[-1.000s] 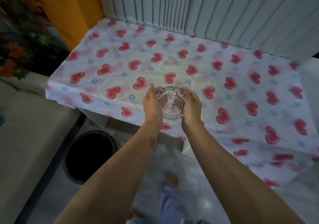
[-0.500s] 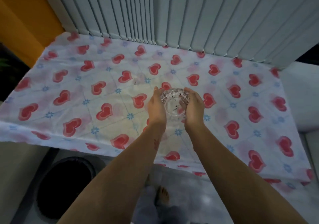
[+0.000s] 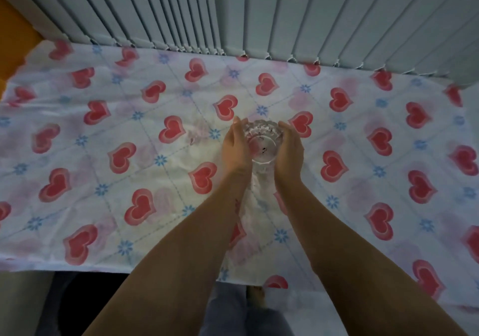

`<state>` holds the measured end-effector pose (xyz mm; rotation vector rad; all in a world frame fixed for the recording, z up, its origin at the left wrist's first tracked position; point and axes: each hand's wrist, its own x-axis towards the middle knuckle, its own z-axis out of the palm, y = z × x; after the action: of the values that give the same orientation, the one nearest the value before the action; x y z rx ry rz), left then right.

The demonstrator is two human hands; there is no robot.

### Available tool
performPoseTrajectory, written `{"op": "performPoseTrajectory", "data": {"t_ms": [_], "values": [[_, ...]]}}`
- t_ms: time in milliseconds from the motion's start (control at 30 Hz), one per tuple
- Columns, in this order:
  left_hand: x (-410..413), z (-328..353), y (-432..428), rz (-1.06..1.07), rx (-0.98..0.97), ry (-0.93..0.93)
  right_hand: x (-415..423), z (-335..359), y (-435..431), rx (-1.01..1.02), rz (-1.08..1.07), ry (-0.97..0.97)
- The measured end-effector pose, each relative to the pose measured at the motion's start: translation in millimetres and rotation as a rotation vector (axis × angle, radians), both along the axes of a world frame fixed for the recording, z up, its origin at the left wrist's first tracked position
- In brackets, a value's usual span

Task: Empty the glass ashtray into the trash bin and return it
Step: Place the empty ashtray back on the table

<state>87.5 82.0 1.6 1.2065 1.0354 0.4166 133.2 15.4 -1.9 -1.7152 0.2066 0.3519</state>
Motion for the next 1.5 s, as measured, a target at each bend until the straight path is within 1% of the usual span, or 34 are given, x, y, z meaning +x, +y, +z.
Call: {"op": "performPoseTrajectory", "data": {"t_ms": [200,267,333,433,500,533,633,700,867,933,1033,1200,1333,1500], "values": [[21,-14,12,-0.079,0.068,-0.007,18,-26,7,-0.193,0.102,-0.163],[23,-20,14,-0.103,0.102,0.033,20,-34,6,-0.33,0.15,-0.193],[21,-27,15,-0.163,0.174,0.101,21,-40,2,-0.435,0.21,-0.207],[15,-38,17,-0.254,0.288,0.135,20,-44,-5,-0.53,0.393,-0.262],[13,-44,19,-0.3,0.343,0.132,19,-45,-4,-0.672,0.402,-0.287],[12,-45,21,-0.322,0.36,0.136,18,-44,-3,-0.697,0.382,-0.287],[8,-47,27,-0.41,0.424,0.175,16,-37,-4,-0.573,0.375,-0.264],[1,-46,30,-0.482,0.509,0.21,12,-33,-10,-0.518,0.339,-0.265],[-38,-51,28,-0.648,0.921,0.368,-14,-33,-37,-0.612,0.4,-0.469],[-54,-56,25,-0.718,1.002,0.444,-21,-39,-47,-0.68,0.437,-0.531],[-65,-63,24,-0.789,1.049,0.555,-24,-43,-54,-0.77,0.48,-0.57],[-55,-61,28,-0.834,1.132,0.666,-18,-45,-56,-0.809,0.531,-0.589],[-41,-55,35,-0.855,1.171,0.732,-6,-45,-51,-0.857,0.565,-0.529],[-18,-49,44,-0.874,1.137,0.783,12,-41,-36,-0.842,0.545,-0.482]]}}
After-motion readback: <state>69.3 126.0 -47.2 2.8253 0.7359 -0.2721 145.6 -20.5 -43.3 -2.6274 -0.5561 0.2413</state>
